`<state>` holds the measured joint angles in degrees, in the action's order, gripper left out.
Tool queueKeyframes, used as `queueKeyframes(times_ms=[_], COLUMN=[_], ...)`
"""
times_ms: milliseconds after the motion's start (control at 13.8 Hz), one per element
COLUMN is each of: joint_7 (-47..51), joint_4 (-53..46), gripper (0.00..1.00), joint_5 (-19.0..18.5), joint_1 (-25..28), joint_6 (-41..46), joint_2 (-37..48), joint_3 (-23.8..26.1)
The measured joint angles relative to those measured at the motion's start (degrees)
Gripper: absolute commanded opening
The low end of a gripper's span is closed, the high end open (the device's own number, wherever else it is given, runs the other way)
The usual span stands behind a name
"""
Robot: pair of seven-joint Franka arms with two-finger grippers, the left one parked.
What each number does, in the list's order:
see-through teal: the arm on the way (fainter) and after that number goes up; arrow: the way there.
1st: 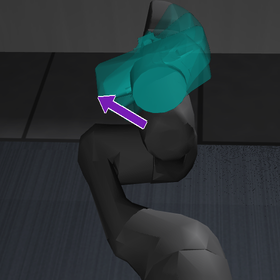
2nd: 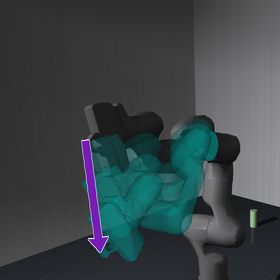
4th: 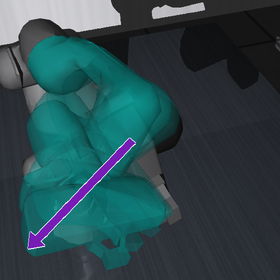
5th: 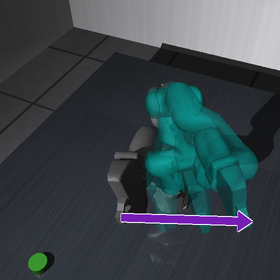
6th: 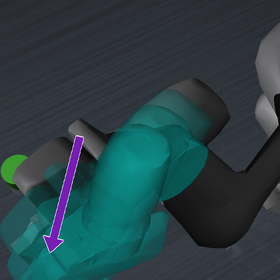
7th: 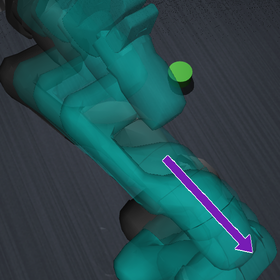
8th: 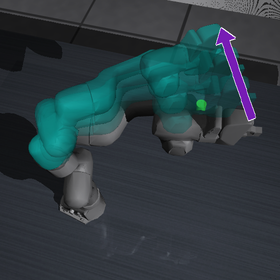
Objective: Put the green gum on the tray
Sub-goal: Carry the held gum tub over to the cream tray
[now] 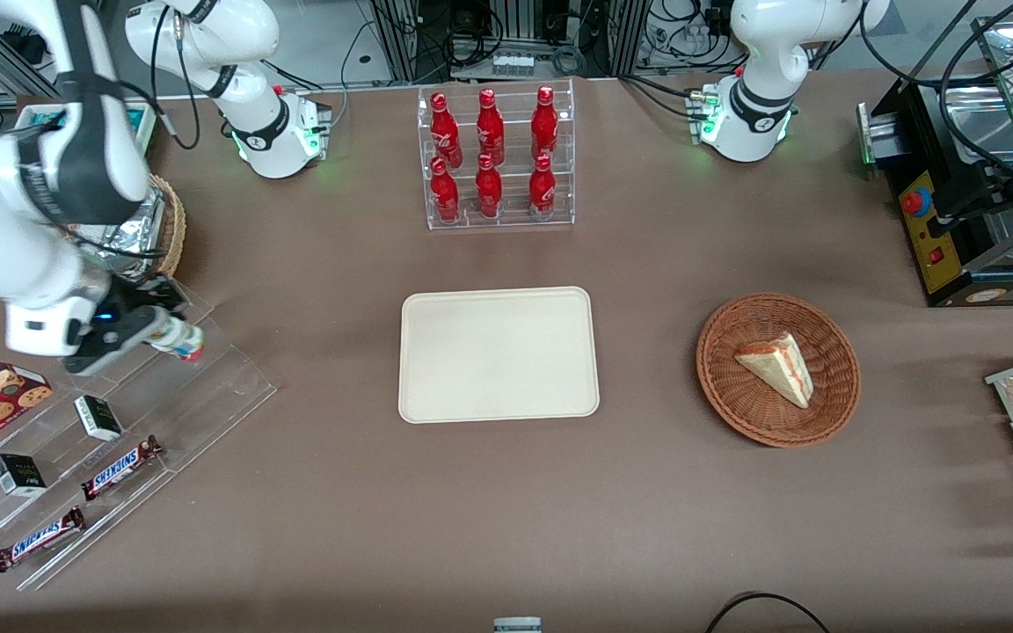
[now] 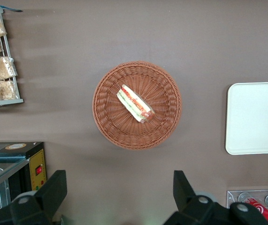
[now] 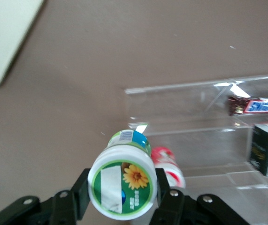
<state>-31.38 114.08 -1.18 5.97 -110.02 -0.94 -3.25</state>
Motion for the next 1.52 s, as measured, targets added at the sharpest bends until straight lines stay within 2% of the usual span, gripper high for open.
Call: queueKeyframes(times_ms=[507,796,1158,1520], joint_7=[25.35,36.25,49.84,61.30], joint_4=[0.00,-1.22,-9.22,-17.02], gripper=[0.00,0.00,0.00,0.00], joint_5=[0.52,4.64,4.93,4.95], joint_1=[14.91,21.80,29.23,34.21], joint_6=[0.44,-2.80,-4.61,-8.93], joint_2=[-2.22,-6.32,-14.74,-24.03], joint_3=[0.18,0.24,0.24,0.21])
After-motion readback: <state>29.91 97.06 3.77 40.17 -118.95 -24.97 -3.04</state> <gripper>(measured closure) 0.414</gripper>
